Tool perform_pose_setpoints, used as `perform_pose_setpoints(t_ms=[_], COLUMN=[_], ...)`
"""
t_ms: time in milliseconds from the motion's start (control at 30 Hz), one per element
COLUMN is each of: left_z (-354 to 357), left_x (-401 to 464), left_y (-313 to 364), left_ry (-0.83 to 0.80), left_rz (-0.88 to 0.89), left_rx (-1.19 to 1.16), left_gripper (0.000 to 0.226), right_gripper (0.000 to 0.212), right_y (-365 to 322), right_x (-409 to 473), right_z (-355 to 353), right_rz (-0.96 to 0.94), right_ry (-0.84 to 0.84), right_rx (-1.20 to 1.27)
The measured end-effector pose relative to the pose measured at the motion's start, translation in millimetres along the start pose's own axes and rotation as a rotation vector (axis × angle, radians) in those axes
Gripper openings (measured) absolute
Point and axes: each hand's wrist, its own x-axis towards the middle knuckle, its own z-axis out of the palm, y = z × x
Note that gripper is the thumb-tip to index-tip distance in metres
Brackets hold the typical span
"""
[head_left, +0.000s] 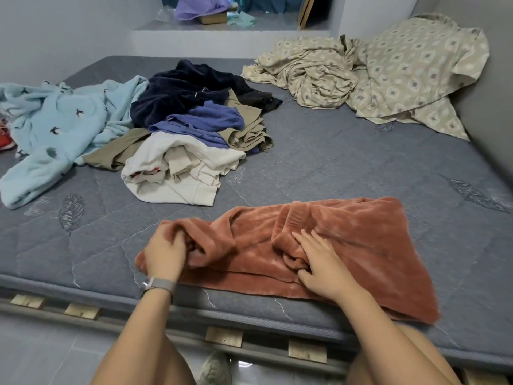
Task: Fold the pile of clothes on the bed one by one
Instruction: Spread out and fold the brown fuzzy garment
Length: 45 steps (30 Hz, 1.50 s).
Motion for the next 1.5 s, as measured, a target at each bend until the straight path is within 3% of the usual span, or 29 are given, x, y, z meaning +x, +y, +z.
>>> perform_pose_setpoints(t_ms=[67,100,200,267,400,500,600,667,767,833,900,967,1000,1167,1233,1400,1500], left_z=[-9.4,-15.1,-34.9,-35.7,-18.4,-3.8,3.3,2.6,1.8,3.6,2.7,1.2,4.1,24.9,27.7,17.3,18.5], left_x=[7.6,11.6,14.8,14.9,4.2,1.9,8.8,12.0,8.8,10.9,12.3,10.4,12.3,37.4,44.6,4.6,-4.5], left_y=[-5.5,-12.8,-24.5,-27.9,-21.8,-16.6,-17.1,-18.7,-21.4,-31.7,-40.8,-42.7,-48.1,-96.1,-98.5,-27.0,-12.5], left_ry=[0.066,0.018,-0.031,-0.033,-0.074,-0.182,-0.107,0.013,0.114,0.101,0.044,-0.034,-0.038,0.037,0.096,-0.188,-0.331], left_rz=[-0.405,-0.553,-0.878,-0.862,-0.659,-0.612,-0.619,-0.589,-0.518,-0.6,-0.724,-0.818,-0.847,-0.767,-0.813,-0.931,-0.872], left_rx=[-0.492,-0.734,-1.286,-1.25,-0.858,-0.67,-0.743,-0.849,-0.81,-0.718,-0.707,-0.808,-0.801,-0.741,-0.759,-0.899,-0.927], left_gripper=[0.036,0.031,0.045,0.043,0.061,0.059,0.054,0.056,0.059,0.066,0.076,0.06,0.056,0.089,0.093,0.037,0.041], right_gripper=[0.066,0.059,0.038,0.029,0.025,0.044,0.044,0.053,0.051,0.061,0.084,0.1,0.103,0.103,0.107,0.093,0.067], right_y=[0.0,1.5,9.4,12.1,13.0,18.1,21.6,20.3,13.1,11.5,13.8,24.2,29.6,38.3,37.6,25.0,13.6], right_x=[-1.3,-1.1,-1.6,-5.1,-13.6,-20.1,-25.9,-29.7,-30.8,-25.5,-17.8,-7.3,-1.5,10.0,9.0,-4.4,-22.2], right_z=[0.8,0.0,-8.2,-16.2,-25.7,-20.3,-14.4,-16.6,-20.6,-18.4,-13.9,-7.8,-6.2,8.2,10.4,-4.2,-3.3], right_rz=[-0.009,-0.014,-0.056,-0.077,-0.165,-0.284,-0.269,-0.255,-0.213,-0.136,0.01,0.091,0.105,0.168,0.166,0.129,0.167], right_ry=[0.057,0.092,0.184,0.223,0.36,0.191,-0.011,0.043,0.274,0.302,0.116,0.02,0.03,0.121,0.097,0.071,0.077], right_rx=[-0.022,-0.011,0.137,0.244,0.241,0.05,-0.108,-0.096,-0.045,-0.196,-0.323,-0.327,-0.322,-0.355,-0.37,-0.308,-0.288])
